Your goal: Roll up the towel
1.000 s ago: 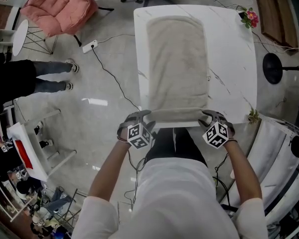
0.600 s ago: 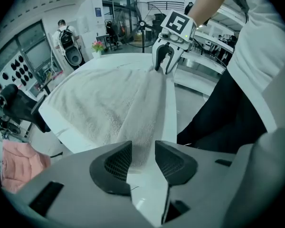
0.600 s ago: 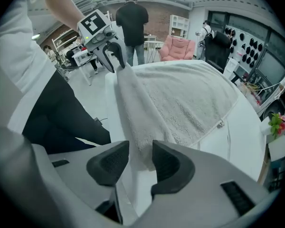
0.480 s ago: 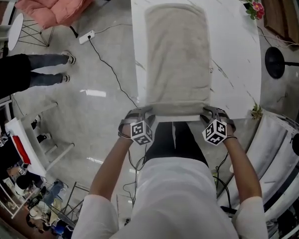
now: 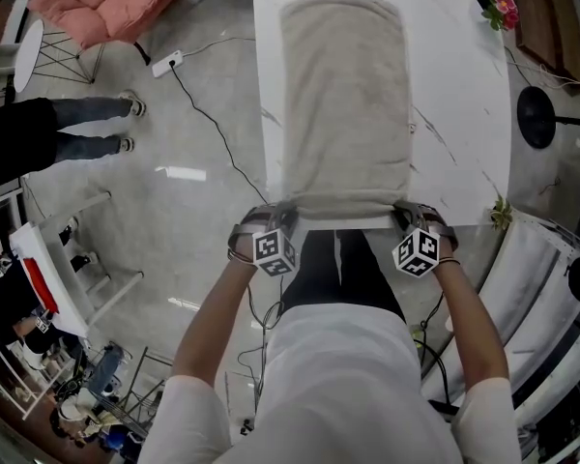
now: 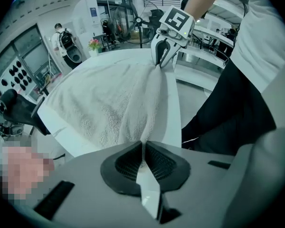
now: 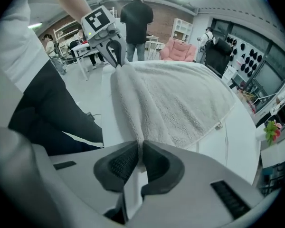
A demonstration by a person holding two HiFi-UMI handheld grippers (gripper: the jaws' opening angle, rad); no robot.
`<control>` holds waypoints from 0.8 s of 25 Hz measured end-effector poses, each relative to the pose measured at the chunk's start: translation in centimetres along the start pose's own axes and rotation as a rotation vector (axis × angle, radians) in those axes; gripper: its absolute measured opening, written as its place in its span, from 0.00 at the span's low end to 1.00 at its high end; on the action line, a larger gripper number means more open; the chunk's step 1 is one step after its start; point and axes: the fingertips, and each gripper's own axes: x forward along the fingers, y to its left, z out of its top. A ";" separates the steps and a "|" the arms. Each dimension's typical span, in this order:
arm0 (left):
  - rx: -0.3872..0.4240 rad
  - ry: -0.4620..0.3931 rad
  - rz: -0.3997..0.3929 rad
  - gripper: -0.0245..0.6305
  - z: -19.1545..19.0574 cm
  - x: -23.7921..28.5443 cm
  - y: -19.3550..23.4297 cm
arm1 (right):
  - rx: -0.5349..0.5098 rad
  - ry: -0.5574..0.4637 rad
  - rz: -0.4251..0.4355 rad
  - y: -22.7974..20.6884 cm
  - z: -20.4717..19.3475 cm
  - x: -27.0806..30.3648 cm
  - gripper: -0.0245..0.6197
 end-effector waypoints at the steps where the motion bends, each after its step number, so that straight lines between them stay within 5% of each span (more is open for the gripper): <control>1: -0.008 -0.002 -0.005 0.10 0.0 -0.1 -0.2 | 0.003 0.000 0.015 0.4 -0.1 -0.2 0.10; 11: -0.028 0.020 -0.209 0.10 -0.3 -2.1 -5.4 | 0.064 0.017 0.232 5.8 -1.3 -2.6 0.09; 20: -0.051 0.064 -0.375 0.10 0.0 -2.8 -4.0 | 0.176 0.030 0.356 4.2 -0.4 -3.1 0.10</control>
